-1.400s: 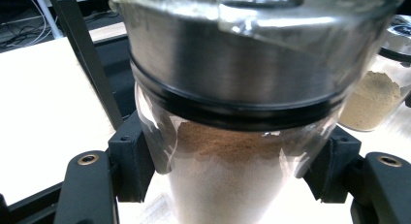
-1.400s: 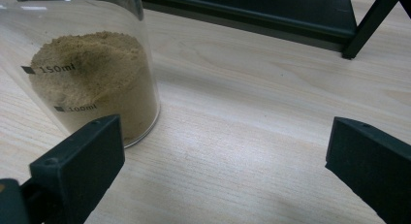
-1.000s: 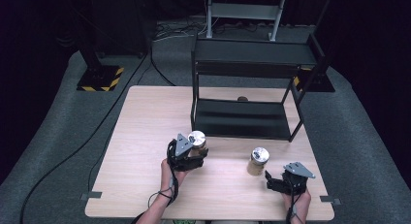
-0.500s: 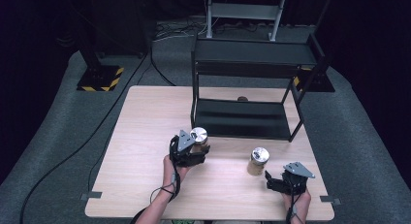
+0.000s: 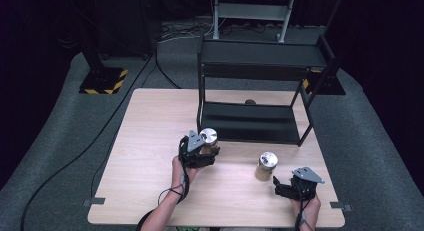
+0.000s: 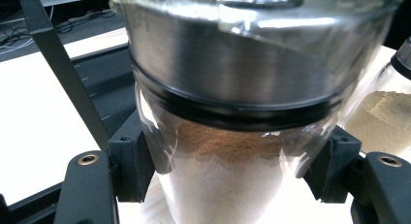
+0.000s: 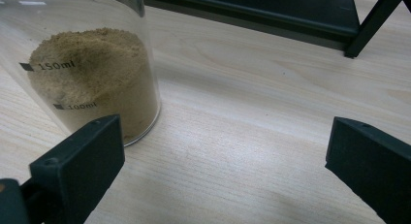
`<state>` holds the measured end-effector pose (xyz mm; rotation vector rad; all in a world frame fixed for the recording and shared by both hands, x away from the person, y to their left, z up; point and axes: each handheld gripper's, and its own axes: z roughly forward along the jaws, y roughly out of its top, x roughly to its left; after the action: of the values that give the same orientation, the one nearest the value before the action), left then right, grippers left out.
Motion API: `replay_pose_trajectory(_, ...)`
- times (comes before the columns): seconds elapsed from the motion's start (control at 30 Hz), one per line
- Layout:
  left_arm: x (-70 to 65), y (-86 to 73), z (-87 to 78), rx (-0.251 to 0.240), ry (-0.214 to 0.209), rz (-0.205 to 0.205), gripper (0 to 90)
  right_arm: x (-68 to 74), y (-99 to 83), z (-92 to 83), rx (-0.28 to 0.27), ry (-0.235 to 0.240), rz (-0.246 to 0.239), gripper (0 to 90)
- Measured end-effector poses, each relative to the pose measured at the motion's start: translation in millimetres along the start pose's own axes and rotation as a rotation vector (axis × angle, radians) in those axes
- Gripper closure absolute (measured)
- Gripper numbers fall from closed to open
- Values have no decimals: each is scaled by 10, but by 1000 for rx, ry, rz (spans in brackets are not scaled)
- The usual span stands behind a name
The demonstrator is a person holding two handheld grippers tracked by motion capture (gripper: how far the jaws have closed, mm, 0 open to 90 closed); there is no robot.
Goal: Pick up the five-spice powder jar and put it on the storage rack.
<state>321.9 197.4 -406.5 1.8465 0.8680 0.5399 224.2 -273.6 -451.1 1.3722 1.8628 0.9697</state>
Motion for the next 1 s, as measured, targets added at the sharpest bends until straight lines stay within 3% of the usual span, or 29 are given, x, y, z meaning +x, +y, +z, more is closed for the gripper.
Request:
replay_pose_trajectory(0.4,25,117,99,0,2,16,314,4,-2,-1,-1,-2,0,0)
replay_pose_trajectory(1.0,37,145,235,8,-4,17,314,6,-5,-2,-3,-3,0,0)
